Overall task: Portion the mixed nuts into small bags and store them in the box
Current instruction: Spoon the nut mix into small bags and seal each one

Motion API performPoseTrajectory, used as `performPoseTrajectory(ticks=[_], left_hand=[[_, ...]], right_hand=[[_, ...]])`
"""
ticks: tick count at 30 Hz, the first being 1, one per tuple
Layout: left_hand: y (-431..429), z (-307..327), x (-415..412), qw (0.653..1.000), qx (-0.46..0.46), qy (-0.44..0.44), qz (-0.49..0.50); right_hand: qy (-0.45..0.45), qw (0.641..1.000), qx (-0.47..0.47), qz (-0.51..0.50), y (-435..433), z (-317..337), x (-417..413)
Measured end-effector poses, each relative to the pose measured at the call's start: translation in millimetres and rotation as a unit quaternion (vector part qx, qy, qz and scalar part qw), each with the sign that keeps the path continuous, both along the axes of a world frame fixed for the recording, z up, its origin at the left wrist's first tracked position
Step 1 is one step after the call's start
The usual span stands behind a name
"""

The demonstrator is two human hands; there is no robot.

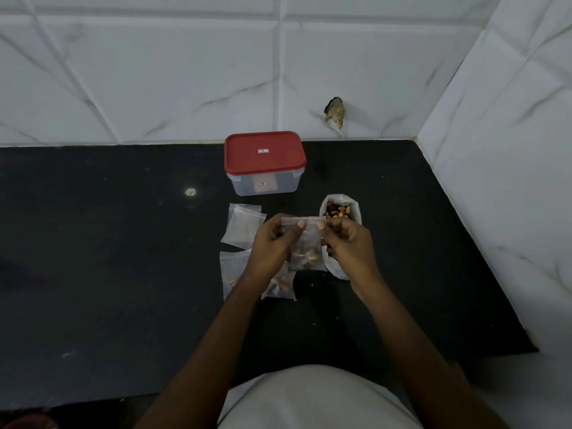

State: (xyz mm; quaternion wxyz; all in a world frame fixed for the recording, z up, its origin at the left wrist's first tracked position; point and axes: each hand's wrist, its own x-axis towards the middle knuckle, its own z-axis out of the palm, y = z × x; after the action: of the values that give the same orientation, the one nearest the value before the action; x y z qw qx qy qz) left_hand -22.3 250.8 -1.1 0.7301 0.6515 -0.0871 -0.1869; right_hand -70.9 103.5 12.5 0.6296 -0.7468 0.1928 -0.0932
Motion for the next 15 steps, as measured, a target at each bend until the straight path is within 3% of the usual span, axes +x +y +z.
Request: performPoseTrajectory(ticks=[8, 15], left_hand=[[-0.3, -2.7, 5.3, 0.996, 0.066, -0.052, -0.016], [-0.9, 2.8, 6.1, 0.995, 0.067, -0.071, -0.026]], right_hand=[[0.002, 0.998, -0.056, -0.014, 0.2, -1.0, 1.5], [-0.022, 0.996, -0.09, -0.007, -0.9, -0.2, 3.1]])
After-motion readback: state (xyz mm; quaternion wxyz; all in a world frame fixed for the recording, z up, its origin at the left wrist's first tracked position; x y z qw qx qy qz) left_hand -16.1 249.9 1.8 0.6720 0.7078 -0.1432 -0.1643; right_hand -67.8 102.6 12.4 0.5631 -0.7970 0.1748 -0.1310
